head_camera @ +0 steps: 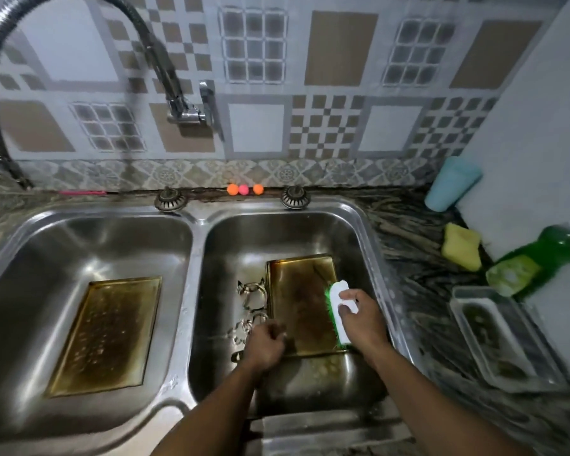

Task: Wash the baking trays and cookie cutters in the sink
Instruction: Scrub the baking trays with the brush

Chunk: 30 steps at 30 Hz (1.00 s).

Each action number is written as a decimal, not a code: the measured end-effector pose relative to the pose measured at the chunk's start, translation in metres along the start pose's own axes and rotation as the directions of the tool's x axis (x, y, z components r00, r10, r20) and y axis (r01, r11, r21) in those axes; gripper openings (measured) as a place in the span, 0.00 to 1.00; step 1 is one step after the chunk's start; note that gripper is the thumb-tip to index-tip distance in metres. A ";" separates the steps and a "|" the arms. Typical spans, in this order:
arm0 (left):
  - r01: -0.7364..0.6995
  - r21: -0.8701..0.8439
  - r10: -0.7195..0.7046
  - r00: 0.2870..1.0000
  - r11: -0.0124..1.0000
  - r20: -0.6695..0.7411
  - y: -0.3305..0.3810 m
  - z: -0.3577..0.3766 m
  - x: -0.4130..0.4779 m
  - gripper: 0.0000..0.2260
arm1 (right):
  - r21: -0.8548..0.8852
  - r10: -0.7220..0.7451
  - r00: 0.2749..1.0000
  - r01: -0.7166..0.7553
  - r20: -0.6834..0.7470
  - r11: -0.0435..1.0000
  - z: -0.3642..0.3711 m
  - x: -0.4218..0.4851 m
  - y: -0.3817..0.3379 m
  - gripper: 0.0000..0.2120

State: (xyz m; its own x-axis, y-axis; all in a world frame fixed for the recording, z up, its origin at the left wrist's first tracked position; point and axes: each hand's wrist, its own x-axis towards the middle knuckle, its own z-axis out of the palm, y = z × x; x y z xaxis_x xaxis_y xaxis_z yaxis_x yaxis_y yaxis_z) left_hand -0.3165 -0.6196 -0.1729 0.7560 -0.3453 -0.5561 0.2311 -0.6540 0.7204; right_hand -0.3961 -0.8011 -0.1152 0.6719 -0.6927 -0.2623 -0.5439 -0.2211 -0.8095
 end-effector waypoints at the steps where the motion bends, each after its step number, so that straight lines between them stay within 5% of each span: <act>1: 0.015 0.004 -0.015 1.000 1.000 -0.012 -0.002 0.006 0.001 0.11 | 0.005 -0.002 1.000 0.002 0.017 1.000 -0.001 0.003 0.004 0.10; 8: 0.059 -0.062 -0.068 0.986 0.996 -0.153 -0.002 0.022 0.008 0.10 | 0.006 -0.021 0.997 0.021 0.070 1.000 -0.004 0.010 0.009 0.10; 15: 0.058 -0.286 -0.103 0.984 0.956 -0.143 0.003 0.027 0.010 0.16 | 0.005 -0.019 0.994 0.019 0.106 1.000 -0.006 0.008 0.010 0.11; 24: -0.228 -0.179 0.179 0.951 0.957 -0.252 0.039 0.024 -0.003 0.27 | 0.018 -0.069 0.995 0.068 0.067 0.998 -0.019 0.006 -0.007 0.11; 30: -0.442 0.020 0.420 0.835 0.897 -0.356 0.063 0.013 -0.027 0.25 | 0.068 -0.115 0.993 0.115 -0.010 0.991 -0.044 0.006 -0.034 0.11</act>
State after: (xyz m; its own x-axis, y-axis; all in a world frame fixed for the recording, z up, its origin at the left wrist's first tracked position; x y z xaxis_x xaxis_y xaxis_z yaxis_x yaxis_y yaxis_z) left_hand -0.3305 -0.6600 -0.1180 0.9462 -0.3231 -0.0146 -0.1390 -0.4469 0.8837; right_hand -0.3956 -0.8280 -0.0661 0.7249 -0.6694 -0.1626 -0.4273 -0.2518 -0.8684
